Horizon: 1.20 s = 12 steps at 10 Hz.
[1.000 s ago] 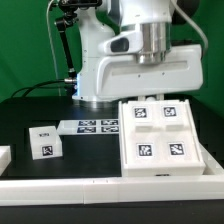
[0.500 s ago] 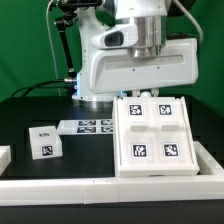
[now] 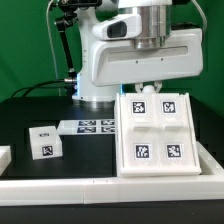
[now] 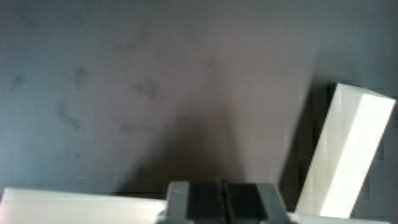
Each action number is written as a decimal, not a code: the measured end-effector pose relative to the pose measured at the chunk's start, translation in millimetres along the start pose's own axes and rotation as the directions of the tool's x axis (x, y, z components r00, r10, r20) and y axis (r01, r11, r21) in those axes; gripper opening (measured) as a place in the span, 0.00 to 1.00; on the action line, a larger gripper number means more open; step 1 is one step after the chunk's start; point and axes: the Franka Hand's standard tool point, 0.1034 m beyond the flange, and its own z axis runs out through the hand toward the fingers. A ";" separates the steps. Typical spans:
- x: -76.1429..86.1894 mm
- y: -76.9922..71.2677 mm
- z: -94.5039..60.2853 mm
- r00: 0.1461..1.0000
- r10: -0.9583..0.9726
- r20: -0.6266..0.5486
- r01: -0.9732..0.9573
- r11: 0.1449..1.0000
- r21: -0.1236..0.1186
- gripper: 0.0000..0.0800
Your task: Assemble cabinet
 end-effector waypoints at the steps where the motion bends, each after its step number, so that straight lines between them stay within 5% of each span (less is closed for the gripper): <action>1: -0.2 0.0 0.2 1.000 0.000 0.000 0.000 1.000 0.000 0.00; 3: -5.6 -3.8 4.6 1.000 -0.012 0.007 0.012 1.000 -0.003 0.00; 6: 8.7 -5.0 -20.4 1.000 -0.014 0.017 0.014 1.000 0.003 0.00; 11: 20.5 2.5 -29.3 1.000 -0.008 0.026 0.007 1.000 0.006 0.00; 12: 20.4 2.4 -29.2 1.000 -0.008 0.026 0.008 1.000 0.006 0.15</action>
Offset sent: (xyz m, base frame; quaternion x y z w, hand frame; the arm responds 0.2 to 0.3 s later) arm 0.0059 0.0061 0.0350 -0.0102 -0.0150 -0.0017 0.9998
